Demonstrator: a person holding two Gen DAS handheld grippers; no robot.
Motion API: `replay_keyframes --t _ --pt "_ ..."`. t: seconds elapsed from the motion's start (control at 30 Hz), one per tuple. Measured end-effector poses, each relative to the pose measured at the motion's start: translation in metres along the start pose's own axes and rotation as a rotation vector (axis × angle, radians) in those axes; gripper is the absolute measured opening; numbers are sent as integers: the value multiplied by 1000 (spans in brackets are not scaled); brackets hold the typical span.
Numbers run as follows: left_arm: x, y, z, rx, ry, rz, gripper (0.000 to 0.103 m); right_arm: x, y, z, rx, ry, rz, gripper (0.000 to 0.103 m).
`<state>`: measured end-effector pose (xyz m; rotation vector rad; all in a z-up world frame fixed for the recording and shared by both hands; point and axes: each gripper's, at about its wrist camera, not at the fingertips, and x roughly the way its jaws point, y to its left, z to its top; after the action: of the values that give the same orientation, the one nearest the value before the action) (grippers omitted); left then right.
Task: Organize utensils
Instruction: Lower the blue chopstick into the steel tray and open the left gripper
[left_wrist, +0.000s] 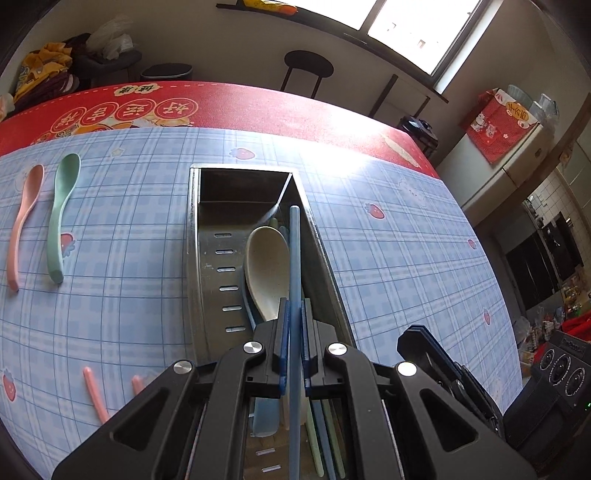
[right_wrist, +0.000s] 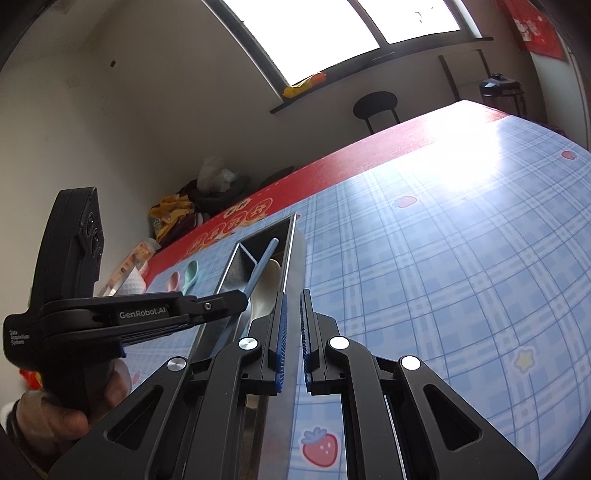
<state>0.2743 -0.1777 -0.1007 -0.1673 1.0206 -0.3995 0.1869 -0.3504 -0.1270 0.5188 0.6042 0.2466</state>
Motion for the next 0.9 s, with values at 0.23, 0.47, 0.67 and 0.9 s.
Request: replay_keyframes --t 0.23,0.47,0.67,0.9 --pt "16 -2 2 10 49 3 6 1 -1 0 2 2 2 8" --pt "13 -8 -2 48 59 -24 6 1 -3 0 10 1 4 8" --pt "-17 -10 -7 143 7 -34 7 1 -5 1 24 -2 8 8" --pt "-68 13 -37 242 -97 52 7 -1 -6 -1 20 -2 9 8"
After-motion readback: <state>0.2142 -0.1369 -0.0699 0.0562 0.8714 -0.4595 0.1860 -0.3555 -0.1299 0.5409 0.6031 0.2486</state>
